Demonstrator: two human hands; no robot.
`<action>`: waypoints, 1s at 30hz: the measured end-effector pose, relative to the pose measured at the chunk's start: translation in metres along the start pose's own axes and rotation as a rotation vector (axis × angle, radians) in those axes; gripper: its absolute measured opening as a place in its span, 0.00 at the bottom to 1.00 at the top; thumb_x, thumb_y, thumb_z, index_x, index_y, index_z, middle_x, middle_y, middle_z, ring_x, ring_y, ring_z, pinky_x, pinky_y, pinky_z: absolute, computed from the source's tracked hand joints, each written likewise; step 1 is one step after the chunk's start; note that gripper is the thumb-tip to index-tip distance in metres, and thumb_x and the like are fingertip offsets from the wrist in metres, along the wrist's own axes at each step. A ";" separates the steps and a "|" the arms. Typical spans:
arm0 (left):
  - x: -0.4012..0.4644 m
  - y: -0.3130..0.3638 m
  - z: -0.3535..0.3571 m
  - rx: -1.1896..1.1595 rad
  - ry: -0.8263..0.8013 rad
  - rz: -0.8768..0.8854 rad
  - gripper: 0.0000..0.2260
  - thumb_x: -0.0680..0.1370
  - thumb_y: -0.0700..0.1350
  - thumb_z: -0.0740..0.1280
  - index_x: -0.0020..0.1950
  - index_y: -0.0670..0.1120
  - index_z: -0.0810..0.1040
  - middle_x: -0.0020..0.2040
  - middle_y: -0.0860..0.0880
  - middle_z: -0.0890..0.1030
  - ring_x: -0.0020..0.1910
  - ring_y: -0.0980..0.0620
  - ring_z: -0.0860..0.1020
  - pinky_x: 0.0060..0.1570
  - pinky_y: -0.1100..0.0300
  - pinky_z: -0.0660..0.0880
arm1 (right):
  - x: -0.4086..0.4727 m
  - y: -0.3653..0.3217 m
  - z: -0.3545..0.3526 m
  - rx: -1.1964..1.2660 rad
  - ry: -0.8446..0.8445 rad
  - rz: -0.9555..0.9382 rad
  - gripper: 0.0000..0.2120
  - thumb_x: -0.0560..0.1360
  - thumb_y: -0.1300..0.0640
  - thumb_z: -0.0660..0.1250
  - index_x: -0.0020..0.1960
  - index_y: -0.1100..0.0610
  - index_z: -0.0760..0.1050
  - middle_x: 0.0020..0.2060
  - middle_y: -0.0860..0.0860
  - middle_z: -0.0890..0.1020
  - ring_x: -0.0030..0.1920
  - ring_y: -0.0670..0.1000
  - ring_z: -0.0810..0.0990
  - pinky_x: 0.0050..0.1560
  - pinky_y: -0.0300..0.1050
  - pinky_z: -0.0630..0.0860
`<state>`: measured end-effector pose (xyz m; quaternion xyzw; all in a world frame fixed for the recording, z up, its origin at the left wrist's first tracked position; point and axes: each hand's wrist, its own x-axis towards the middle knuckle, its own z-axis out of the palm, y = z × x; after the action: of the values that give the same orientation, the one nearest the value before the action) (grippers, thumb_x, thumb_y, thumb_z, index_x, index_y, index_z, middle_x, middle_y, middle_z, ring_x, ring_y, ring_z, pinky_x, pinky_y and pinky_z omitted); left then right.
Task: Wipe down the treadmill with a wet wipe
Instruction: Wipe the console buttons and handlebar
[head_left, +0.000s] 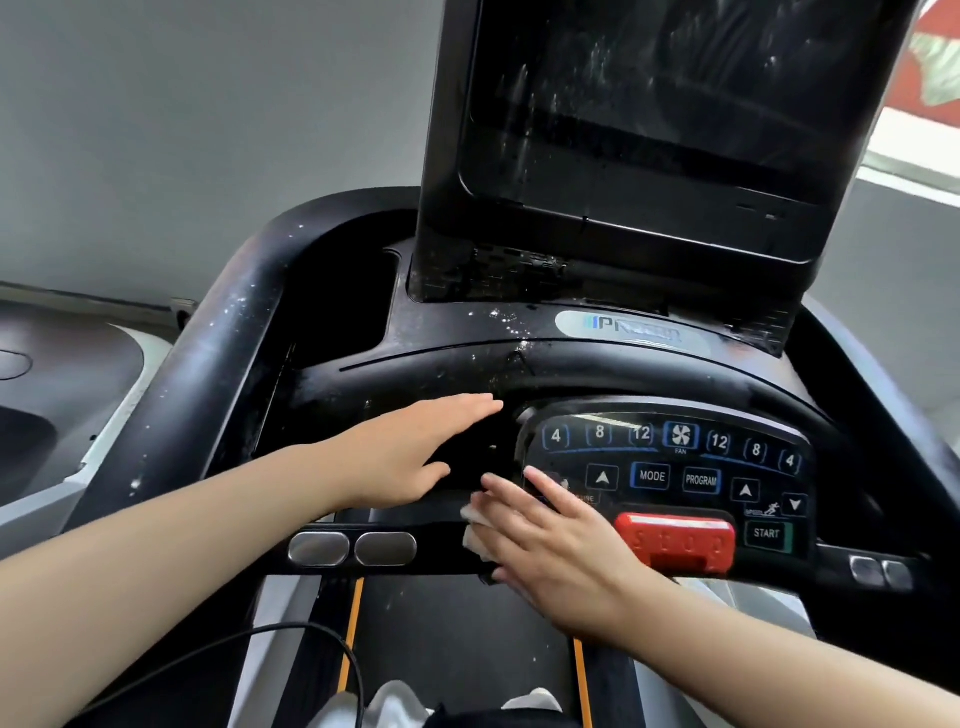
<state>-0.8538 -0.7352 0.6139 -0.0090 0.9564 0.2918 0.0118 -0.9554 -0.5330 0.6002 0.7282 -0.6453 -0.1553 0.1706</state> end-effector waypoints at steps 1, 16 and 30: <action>-0.002 0.001 0.000 0.004 0.001 0.016 0.34 0.77 0.37 0.65 0.76 0.55 0.50 0.73 0.63 0.52 0.73 0.63 0.52 0.66 0.76 0.44 | -0.001 0.002 0.000 -0.025 0.005 -0.026 0.21 0.76 0.48 0.53 0.61 0.52 0.78 0.61 0.49 0.78 0.68 0.52 0.68 0.72 0.53 0.48; -0.009 0.001 -0.005 0.163 -0.087 0.173 0.31 0.77 0.35 0.62 0.76 0.52 0.55 0.73 0.63 0.45 0.75 0.56 0.54 0.70 0.68 0.49 | -0.056 -0.019 0.043 -0.141 0.077 -0.048 0.25 0.77 0.46 0.51 0.73 0.50 0.58 0.77 0.53 0.44 0.77 0.52 0.42 0.75 0.53 0.39; 0.004 -0.002 -0.010 0.412 0.029 0.421 0.36 0.59 0.26 0.70 0.67 0.43 0.73 0.71 0.43 0.69 0.61 0.43 0.76 0.52 0.49 0.78 | -0.105 -0.016 0.072 -0.169 0.101 0.094 0.23 0.83 0.52 0.36 0.77 0.53 0.50 0.77 0.50 0.41 0.77 0.51 0.41 0.75 0.53 0.37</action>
<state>-0.8577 -0.7424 0.6207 0.1880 0.9764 0.0872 -0.0611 -0.9860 -0.4307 0.5298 0.6873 -0.6538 -0.1639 0.2708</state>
